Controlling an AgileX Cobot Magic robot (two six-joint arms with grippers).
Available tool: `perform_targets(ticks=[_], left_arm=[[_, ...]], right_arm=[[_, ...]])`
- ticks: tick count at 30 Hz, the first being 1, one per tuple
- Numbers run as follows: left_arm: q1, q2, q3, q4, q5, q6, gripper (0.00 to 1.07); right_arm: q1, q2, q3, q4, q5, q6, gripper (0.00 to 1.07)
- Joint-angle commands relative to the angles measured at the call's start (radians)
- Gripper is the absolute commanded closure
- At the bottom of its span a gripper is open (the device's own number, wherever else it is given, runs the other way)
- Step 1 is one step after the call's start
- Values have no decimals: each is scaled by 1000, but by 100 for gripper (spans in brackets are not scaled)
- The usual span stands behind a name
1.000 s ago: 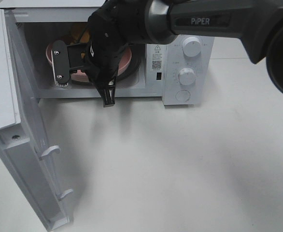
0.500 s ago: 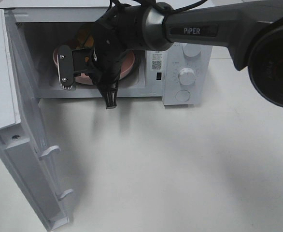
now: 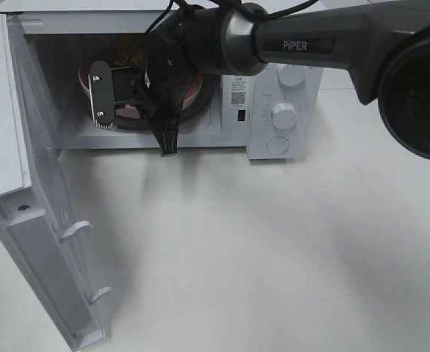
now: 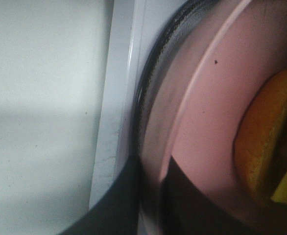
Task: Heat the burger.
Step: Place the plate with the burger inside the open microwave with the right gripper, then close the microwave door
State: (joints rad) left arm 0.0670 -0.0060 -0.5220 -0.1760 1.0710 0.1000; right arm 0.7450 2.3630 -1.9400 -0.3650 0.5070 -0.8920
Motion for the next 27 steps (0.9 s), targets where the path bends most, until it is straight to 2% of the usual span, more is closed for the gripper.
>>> perform_targets(ticks=[1, 7, 8, 10, 11, 12, 13, 17, 23, 25, 27], left_arm=[[1, -18, 3, -3, 4, 3, 7], [1, -18, 3, -3, 4, 3, 7], [1, -18, 3, -3, 4, 3, 7], [1, -18, 3, -3, 4, 3, 7], [1, -18, 3, -3, 4, 3, 7], [1, -18, 3, -3, 4, 3, 7], [1, -18, 3, -3, 4, 3, 7], [1, -18, 3, -3, 4, 3, 7], [1, -18, 3, -3, 4, 3, 7], [1, -18, 3, -3, 4, 3, 7], [1, -18, 3, -3, 4, 3, 7]], right_arm=[[-4, -17, -19, -33, -70, -5, 99], [-4, -17, -19, -28, -65, 11, 91], [-4, -17, -19, -28, -57, 26, 86], [-4, -17, -19, -25, -53, 30, 84], [-4, -17, -19, -20, -44, 33, 78], [-4, -17, -19, -20, -44, 33, 78], [-4, -17, -19, -20, -28, 33, 71], [-4, -17, -19, -20, 18, 33, 62], [-4, -24, -15, -20, 48, 45, 56], [-2, -53, 11, -21, 21, 72, 47], [0, -59, 20, -21, 19, 81, 44]])
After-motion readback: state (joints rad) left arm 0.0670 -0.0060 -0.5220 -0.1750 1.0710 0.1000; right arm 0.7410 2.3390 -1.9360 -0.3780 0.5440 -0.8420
